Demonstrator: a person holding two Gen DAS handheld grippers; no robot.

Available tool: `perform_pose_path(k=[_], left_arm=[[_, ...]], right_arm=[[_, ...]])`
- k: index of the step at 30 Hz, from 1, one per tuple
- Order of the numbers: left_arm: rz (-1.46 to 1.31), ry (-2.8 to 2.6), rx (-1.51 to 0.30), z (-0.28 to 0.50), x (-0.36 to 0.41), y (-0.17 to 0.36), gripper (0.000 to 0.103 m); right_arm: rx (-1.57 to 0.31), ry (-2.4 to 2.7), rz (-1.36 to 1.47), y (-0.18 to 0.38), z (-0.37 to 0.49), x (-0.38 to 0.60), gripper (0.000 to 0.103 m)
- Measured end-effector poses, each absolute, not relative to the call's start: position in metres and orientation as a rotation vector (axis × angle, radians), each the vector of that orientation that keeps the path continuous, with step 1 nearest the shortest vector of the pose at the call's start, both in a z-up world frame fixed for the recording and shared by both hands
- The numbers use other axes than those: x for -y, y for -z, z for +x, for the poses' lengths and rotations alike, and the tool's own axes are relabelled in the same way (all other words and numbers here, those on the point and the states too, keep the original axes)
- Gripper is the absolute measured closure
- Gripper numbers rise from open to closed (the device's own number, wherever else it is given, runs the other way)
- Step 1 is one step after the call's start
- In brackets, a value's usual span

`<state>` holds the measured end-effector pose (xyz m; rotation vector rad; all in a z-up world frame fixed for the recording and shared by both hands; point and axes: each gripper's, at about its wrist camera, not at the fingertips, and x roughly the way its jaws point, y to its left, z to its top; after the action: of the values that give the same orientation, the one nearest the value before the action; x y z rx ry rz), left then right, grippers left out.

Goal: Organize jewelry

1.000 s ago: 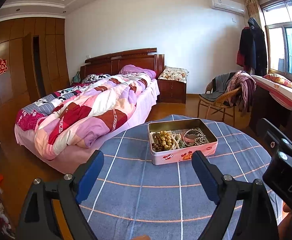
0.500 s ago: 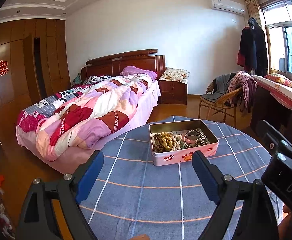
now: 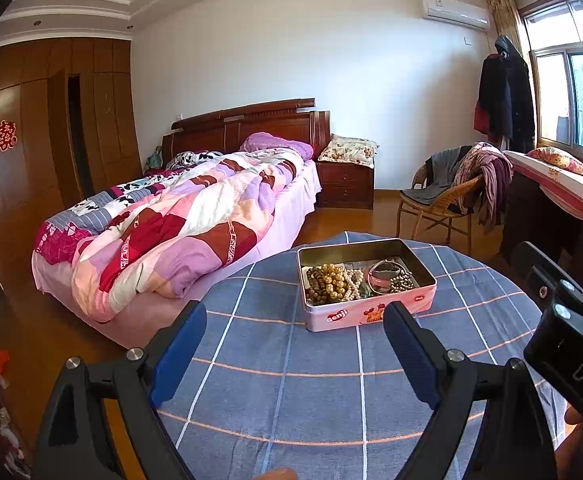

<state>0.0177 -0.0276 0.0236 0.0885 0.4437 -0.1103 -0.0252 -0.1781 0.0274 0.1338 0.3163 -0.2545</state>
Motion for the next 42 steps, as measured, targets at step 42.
perform_pose_path(k=[42], left_arm=[[0.058, 0.118, -0.402, 0.0138, 0.0255, -0.0300, 0.013]], right_arm=[[-0.314, 0.271, 0.157, -0.0282, -0.0307, 0.1856, 0.000]])
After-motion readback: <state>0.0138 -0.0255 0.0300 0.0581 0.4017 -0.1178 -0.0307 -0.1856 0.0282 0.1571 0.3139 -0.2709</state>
